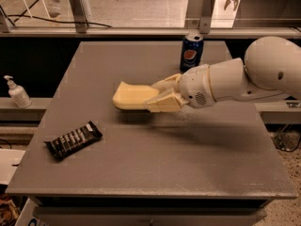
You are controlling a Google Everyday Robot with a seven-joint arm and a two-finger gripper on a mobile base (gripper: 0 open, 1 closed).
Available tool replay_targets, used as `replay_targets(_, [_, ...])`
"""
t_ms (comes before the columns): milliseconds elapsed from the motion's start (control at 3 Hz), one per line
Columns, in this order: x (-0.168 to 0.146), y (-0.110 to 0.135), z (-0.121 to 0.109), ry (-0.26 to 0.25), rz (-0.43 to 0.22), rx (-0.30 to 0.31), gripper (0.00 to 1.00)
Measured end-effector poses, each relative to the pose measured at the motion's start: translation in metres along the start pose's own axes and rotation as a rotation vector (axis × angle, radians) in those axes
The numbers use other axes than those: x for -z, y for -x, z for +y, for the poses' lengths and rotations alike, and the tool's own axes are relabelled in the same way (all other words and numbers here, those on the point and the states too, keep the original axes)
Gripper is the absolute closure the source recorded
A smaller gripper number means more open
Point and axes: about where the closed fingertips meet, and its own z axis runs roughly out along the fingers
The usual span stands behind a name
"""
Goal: Move sponge near rxbar chocolate
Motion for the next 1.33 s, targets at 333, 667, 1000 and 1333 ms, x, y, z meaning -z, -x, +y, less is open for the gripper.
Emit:
replay_targets(333, [-0.002, -0.005, 0.125, 0.295, 0.118, 0.169, 1.00])
replay_targets(667, [-0.030, -0.003, 0.146, 0.363, 0.160, 0.209, 1.00])
replay_targets(1000, [-0.030, -0.003, 0.146, 0.363, 0.160, 0.209, 1.00])
replay_targets(1333, [-0.031, -0.002, 0.148, 0.365, 0.162, 0.213, 0.83])
